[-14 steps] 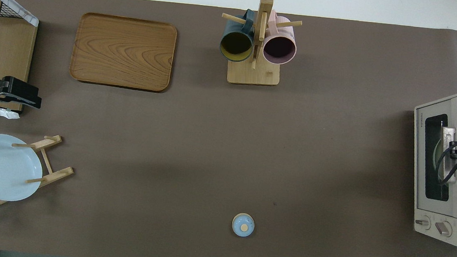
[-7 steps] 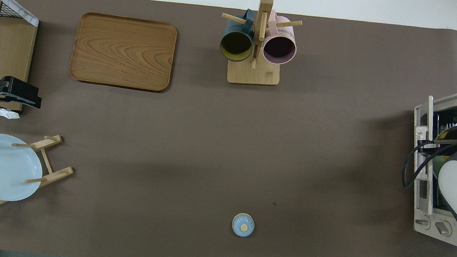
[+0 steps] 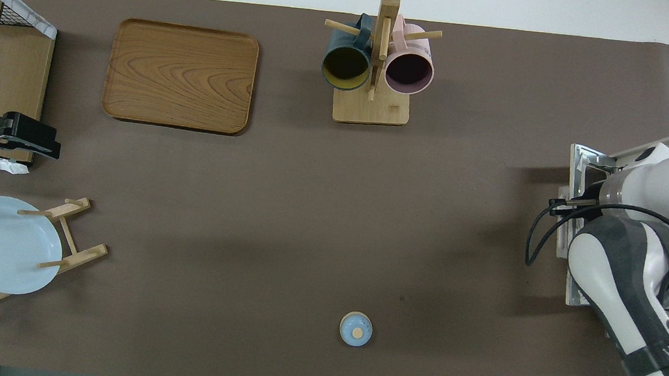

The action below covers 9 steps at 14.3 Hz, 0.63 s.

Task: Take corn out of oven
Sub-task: 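Reach the right gripper into the open toaster oven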

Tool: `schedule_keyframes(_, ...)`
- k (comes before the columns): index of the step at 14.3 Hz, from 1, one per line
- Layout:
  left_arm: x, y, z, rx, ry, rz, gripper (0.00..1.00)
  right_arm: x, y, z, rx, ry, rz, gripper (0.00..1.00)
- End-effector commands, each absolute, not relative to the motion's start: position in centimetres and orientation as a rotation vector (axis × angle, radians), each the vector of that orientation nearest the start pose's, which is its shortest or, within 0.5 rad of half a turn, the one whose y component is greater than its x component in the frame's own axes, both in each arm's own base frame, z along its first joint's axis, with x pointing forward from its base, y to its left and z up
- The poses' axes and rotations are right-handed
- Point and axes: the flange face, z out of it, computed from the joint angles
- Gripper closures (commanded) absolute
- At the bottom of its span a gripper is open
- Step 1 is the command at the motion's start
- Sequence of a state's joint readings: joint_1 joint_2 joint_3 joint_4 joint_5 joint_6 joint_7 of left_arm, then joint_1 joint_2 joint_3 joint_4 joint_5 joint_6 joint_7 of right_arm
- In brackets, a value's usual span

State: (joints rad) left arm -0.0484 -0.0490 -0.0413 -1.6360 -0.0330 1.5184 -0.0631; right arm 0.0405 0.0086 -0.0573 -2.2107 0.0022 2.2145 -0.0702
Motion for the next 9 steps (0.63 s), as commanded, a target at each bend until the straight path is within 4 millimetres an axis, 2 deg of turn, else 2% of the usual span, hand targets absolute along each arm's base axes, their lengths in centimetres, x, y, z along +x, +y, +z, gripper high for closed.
schedule_keyframes(1,52.5,-5.3,61.7,-3.175,0.04,0.107,0.0,53.5,-5.2,33.8,-3.19,-0.042,-0.023,1.0)
schedule_keyframes(2,52.5,-5.5,61.7,-3.175,0.045,0.107,0.0,53.8,-5.1,33.3,-3.191,-0.041,-0.04,1.0)
schedule_keyframes(5,52.5,-5.6,61.8,-3.175,0.049,0.105,0.0,54.1,-5.3,29.8,-3.185,-0.026,0.005,1.0)
schedule_keyframes(9,52.5,-5.5,61.7,-3.175,0.045,0.11,0.0,54.3,-4.4,29.6,-3.144,0.025,0.004,1.0)
